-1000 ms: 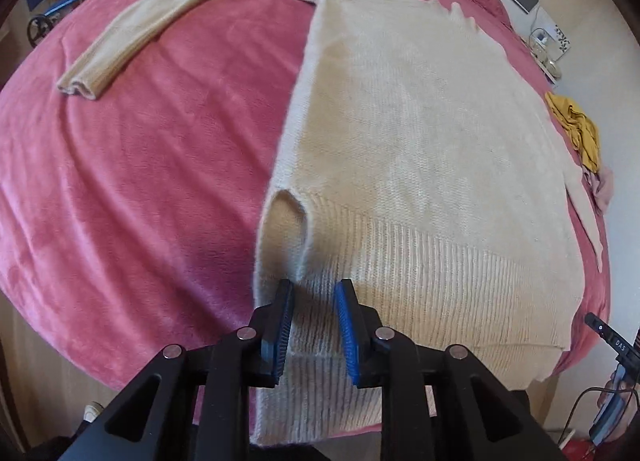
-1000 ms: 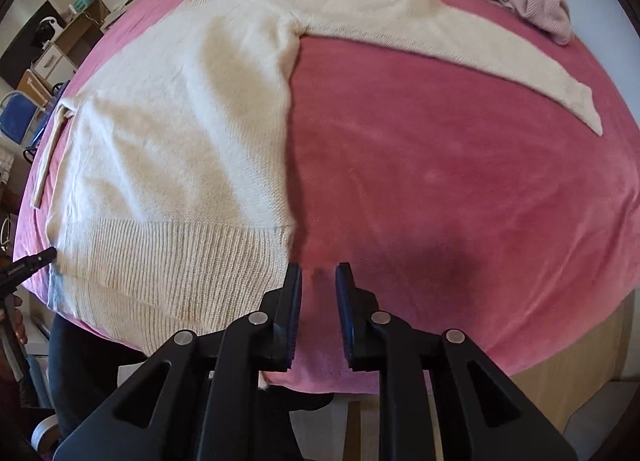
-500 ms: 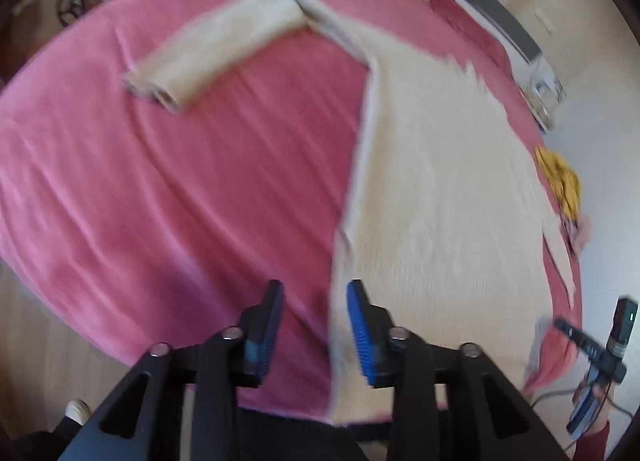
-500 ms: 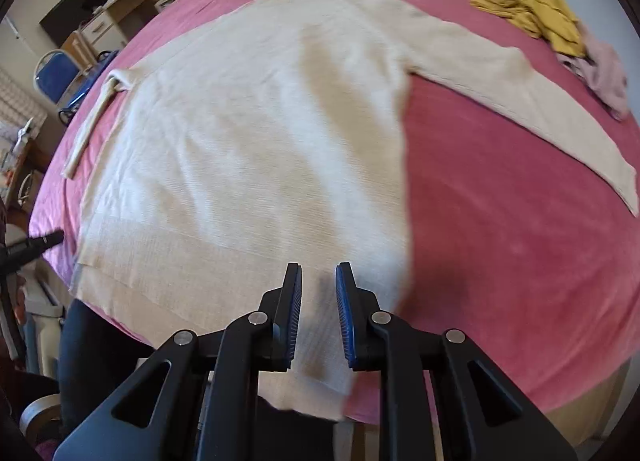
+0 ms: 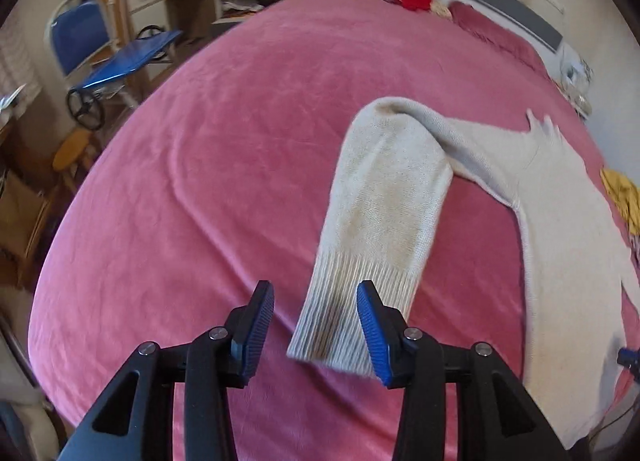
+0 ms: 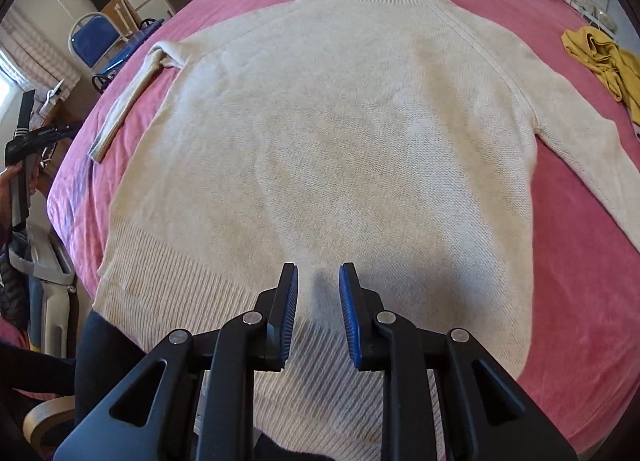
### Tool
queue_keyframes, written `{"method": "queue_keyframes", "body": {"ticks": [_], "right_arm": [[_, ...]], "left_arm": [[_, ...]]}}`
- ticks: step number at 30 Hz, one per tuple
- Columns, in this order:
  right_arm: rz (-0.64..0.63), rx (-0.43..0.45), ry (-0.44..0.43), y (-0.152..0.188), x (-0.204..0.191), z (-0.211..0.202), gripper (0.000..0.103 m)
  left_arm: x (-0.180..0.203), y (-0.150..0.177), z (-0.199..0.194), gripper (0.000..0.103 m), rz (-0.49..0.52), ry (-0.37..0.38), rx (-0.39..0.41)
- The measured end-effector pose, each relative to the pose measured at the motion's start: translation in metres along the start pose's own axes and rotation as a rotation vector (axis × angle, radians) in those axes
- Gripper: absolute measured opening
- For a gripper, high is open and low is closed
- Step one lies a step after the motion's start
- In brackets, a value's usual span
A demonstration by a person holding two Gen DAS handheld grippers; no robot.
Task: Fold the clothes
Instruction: 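Grasp the sleeve cuff with the left gripper and pull it outward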
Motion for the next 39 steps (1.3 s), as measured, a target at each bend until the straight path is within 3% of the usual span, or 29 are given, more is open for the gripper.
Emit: {"method": "queue_keyframes", "body": {"ticks": [10,11,12,17,22,26,32,37,39], "right_arm": [[0.006,-0.035,0.047,-0.020,-0.011,0.022,0.034],[0.007,-0.038,0.052,-0.022,-0.012,0.024,0.034],[0.007,-0.042,0.057,-0.024,-0.013,0.027,0.034],[-0.003,-0.038,0.061,-0.029,-0.020,0.032,0.034],[-0.011,-0.028,0.062,-0.033,-0.025,0.035,0.034],[-0.004,-0.011,0.061,-0.041,-0.023,0.033,0.034],[-0.002,0.009,0.073,-0.054,-0.020,0.034,0.034],[0.010,0.000,0.083,-0.063,-0.019,0.041,0.034],[0.008,-0.008,0.083,-0.067,-0.018,0.045,0.034]], "left_arm": [[-0.009,-0.008,0.059,0.041,0.047,0.109,-0.087],[-0.008,-0.006,0.062,0.033,0.046,0.117,-0.086],[-0.008,-0.005,0.064,0.011,0.043,0.120,-0.085],[-0.011,-0.003,0.061,0.005,0.014,0.091,-0.062],[-0.035,-0.025,0.019,0.005,0.023,-0.029,0.009],[-0.072,-0.052,-0.022,0.005,0.052,-0.193,0.032],[-0.120,-0.097,-0.017,0.005,0.106,-0.345,-0.070],[-0.121,-0.125,0.023,0.009,0.218,-0.469,-0.226],[-0.125,-0.142,0.035,0.010,0.182,-0.462,-0.238]]}}
Point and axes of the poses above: each gripper's, at about its wrist camera, not at the fingertips, and z roughly the way its jaws point, x to its right, y to its underside, the point moved 3 cm from there along z, roughly the way its jaws point, and after that the axes turned 14 degrees about z, right-handed, at the moved point
